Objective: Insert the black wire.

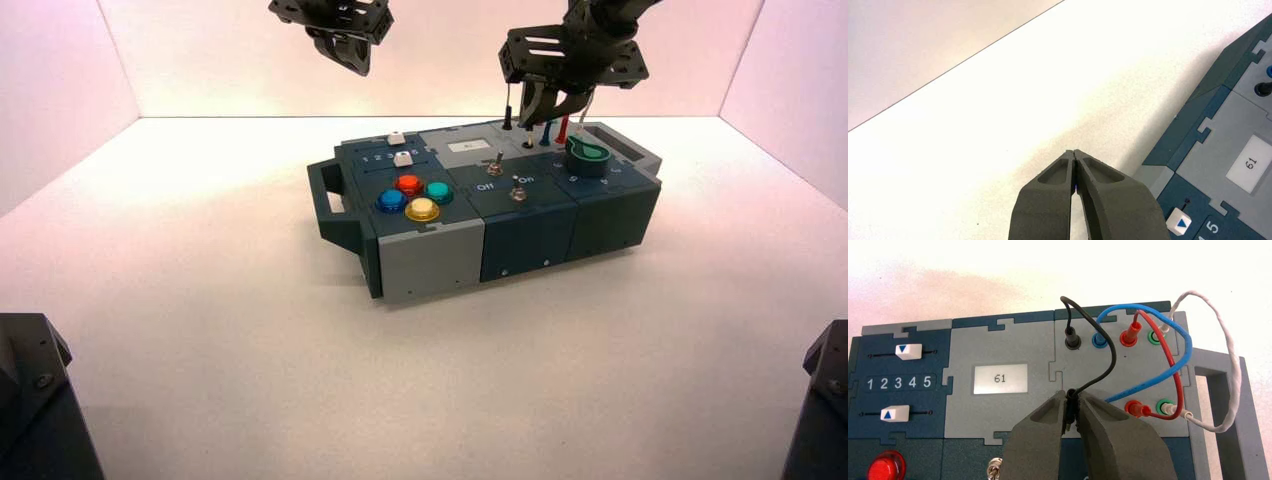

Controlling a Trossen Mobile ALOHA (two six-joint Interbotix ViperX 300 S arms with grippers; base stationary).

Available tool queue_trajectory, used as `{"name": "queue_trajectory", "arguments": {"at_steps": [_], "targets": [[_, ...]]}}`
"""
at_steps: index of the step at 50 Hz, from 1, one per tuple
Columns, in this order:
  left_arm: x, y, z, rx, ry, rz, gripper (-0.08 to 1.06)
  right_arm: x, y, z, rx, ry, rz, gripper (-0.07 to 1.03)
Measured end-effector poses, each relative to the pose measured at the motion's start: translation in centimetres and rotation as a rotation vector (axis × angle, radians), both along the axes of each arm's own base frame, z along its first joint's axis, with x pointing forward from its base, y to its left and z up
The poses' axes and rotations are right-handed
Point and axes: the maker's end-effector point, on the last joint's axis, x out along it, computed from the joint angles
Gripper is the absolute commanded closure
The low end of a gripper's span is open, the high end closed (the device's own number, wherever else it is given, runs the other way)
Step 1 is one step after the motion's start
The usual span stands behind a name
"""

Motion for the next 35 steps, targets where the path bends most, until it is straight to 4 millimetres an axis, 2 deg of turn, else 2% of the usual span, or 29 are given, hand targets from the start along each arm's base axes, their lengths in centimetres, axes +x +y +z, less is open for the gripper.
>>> {"name": "queue_trajectory", "arguments": {"at_steps": [35], "targets": [[0.04,-0.01,0.03,0.0,-0.003,-0.001,1.0,0.19,0.02,-0.65,-0.003,-0.003,0.0,0.99]]}}
